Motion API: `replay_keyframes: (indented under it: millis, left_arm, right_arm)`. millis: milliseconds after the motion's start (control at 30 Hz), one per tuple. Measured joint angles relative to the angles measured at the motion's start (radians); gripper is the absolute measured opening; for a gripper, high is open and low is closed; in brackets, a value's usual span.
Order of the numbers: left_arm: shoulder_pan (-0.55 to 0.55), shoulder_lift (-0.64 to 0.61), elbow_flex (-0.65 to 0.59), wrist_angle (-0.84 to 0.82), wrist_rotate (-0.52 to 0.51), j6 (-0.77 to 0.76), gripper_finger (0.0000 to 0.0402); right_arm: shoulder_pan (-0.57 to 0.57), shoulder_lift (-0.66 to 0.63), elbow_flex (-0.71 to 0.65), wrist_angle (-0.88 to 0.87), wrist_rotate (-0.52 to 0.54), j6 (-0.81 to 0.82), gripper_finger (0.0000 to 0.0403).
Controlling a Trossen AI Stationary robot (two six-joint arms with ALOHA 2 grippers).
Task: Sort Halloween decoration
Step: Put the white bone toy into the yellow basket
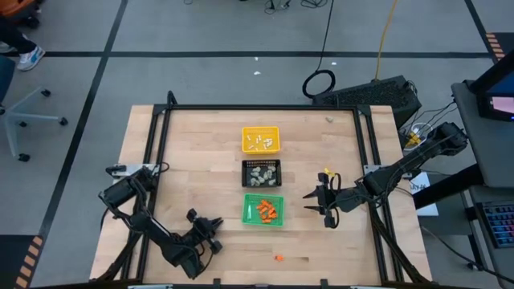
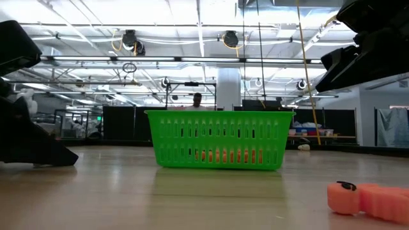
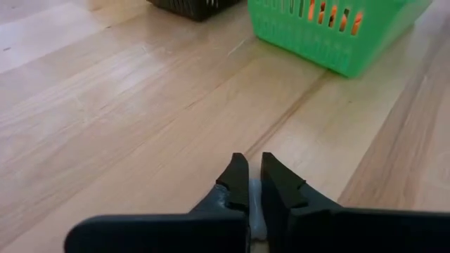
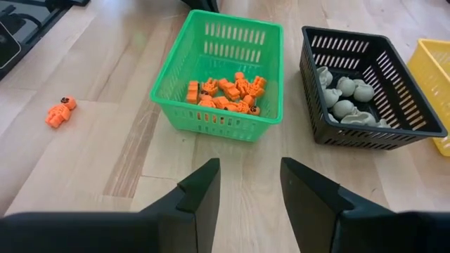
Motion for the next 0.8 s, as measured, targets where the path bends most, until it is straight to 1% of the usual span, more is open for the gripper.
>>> replay_keyframes:
  millis: [100,233,367,433,567,733,800]
  left_arm:
    - [0.000,0.000,0.005,-0.009,-0.001,-0.002,0.0006]
    - [0.000,-0.007,0.037,-0.067,-0.004,-0.003,0.0005]
    - [-0.002,-0.056,0.055,-0.163,0.055,-0.002,0.0004]
    - [-0.003,-0.086,0.054,-0.202,0.056,-0.002,0.0004]
    - [0.000,-0.148,0.055,-0.268,0.020,0.013,0.0003]
    - [0.005,-0.205,0.056,-0.284,-0.015,0.060,0.0002]
    - [0.007,-0.219,0.056,-0.289,-0.046,0.074,0.0001]
  right_arm:
    - [0.000,0.000,0.000,0.000,0.000,0.001,0.0134]
    - [0.000,0.000,0.000,0.000,0.000,0.002,0.0134]
    - [0.000,0.000,0.000,0.001,0.000,0.003,0.0134]
    - [0.000,0.000,0.000,0.004,0.000,0.002,0.0134]
    - [0.000,0.000,0.000,0.013,0.000,-0.001,0.0134]
    - [0.000,0.000,0.000,0.016,0.000,-0.008,0.0134]
    - [0.000,0.000,0.000,0.017,0.000,-0.008,0.0134]
